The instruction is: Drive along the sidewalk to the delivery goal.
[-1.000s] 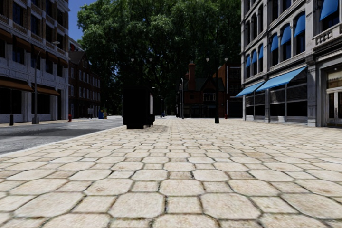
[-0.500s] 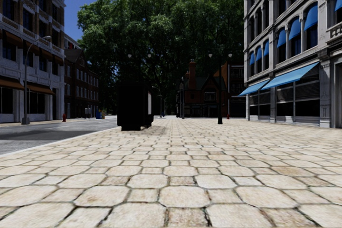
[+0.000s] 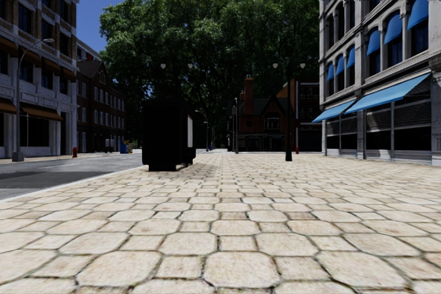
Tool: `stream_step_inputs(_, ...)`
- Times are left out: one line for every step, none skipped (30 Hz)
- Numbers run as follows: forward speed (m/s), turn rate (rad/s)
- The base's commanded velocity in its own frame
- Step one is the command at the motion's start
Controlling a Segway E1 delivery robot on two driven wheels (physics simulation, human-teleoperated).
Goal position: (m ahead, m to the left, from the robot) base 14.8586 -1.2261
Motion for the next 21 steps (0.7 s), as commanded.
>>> stream_step_inputs(2.0,0.0)
stream_step_inputs(2.0,0.0)
stream_step_inputs(2.0,0.0)
stream_step_inputs(2.0,0.0)
stream_step_inputs(2.0,0.0)
stream_step_inputs(2.0,0.0)
stream_step_inputs(2.0,0.0)
stream_step_inputs(2.0,0.0)
stream_step_inputs(2.0,0.0)
stream_step_inputs(2.0,0.0)
stream_step_inputs(2.0,0.0)
stream_step_inputs(2.0,0.0)
stream_step_inputs(2.0,0.0)
stream_step_inputs(2.0,-0.01)
stream_step_inputs(2.0,-0.05)
stream_step_inputs(2.0,-0.07)
stream_step_inputs(2.0,-0.08)
stream_step_inputs(2.0,-0.08)
stream_step_inputs(2.0,-0.08)
stream_step_inputs(2.0,-0.08)
stream_step_inputs(2.0,-0.08)
